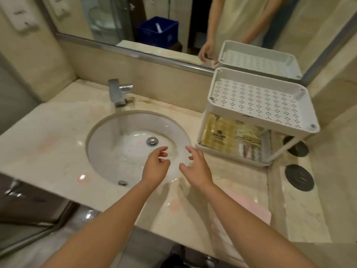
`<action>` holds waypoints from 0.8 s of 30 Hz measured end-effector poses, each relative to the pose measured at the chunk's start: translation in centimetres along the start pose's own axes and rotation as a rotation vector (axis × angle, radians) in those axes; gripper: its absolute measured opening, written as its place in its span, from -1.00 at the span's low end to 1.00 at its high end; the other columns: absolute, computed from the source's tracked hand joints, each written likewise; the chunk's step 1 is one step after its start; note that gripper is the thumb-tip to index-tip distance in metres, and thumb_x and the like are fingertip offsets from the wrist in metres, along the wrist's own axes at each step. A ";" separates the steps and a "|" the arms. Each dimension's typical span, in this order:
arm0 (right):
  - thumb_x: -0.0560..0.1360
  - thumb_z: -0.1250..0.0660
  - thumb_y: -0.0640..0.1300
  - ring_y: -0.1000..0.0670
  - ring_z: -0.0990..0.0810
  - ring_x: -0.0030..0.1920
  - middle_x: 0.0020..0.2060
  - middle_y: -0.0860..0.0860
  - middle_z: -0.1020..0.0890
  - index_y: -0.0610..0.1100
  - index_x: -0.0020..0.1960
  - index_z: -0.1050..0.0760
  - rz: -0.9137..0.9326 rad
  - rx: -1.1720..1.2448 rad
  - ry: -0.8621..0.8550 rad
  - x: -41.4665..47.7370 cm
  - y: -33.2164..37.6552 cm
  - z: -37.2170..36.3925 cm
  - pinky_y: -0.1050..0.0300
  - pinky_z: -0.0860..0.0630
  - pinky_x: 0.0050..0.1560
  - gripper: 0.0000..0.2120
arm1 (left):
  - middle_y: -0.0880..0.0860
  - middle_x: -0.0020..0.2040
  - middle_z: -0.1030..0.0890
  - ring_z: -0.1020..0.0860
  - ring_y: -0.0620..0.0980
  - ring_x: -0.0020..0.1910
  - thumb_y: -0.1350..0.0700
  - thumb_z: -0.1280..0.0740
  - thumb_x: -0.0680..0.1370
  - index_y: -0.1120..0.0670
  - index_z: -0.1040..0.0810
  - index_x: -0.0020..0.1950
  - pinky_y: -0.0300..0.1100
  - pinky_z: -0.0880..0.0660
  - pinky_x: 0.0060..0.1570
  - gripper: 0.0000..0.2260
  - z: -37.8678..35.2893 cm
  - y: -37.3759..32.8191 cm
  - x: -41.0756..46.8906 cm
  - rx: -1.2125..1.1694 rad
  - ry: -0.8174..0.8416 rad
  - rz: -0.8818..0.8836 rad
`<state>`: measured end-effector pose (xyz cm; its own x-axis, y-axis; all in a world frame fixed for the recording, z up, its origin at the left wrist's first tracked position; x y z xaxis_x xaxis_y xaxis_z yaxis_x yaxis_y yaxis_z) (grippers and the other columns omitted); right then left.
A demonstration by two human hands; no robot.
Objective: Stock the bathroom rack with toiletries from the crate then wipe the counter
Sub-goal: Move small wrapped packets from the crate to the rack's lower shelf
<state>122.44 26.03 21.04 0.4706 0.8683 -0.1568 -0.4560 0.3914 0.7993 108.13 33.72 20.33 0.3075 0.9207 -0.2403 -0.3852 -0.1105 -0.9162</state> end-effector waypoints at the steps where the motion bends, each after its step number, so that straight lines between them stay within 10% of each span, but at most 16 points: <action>1: 0.45 -0.34 -0.05 0.13 -0.46 0.23 0.34 0.17 -0.34 0.11 0.44 -0.28 0.024 -0.010 0.028 0.1 0.9 -1.1 0.16 -0.47 0.10 -0.42 | -0.12 0.04 -0.53 -0.52 -0.20 -0.14 0.26 -0.26 0.51 -0.08 -0.47 0.26 -0.41 -0.39 -0.21 -0.63 1.4 0.4 -0.3 -0.009 -0.027 0.014; 24: 0.36 -0.35 -0.02 0.24 -0.49 -0.01 0.20 0.14 -0.45 0.07 0.37 -0.39 0.448 -0.068 0.609 -12.9 20.7 -29.2 0.30 -0.41 -0.03 -0.43 | -0.05 -0.09 -0.57 -0.53 -0.08 -0.17 0.32 -0.30 0.51 0.03 -0.51 0.20 -0.27 -0.48 -0.07 -0.69 33.4 14.5 -18.0 -0.207 -0.632 0.210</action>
<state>84.90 31.80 22.66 -0.2616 0.9558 -0.1343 -0.5605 -0.0372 0.8273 67.91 28.00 22.07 -0.3446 0.9066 -0.2438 -0.1876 -0.3209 -0.9283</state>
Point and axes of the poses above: each hand's wrist, its own x-axis towards the middle knuckle, its own z-axis out of the back of the hand, y = z × x, the point moved 6 cm from there along x, towards the middle knuckle
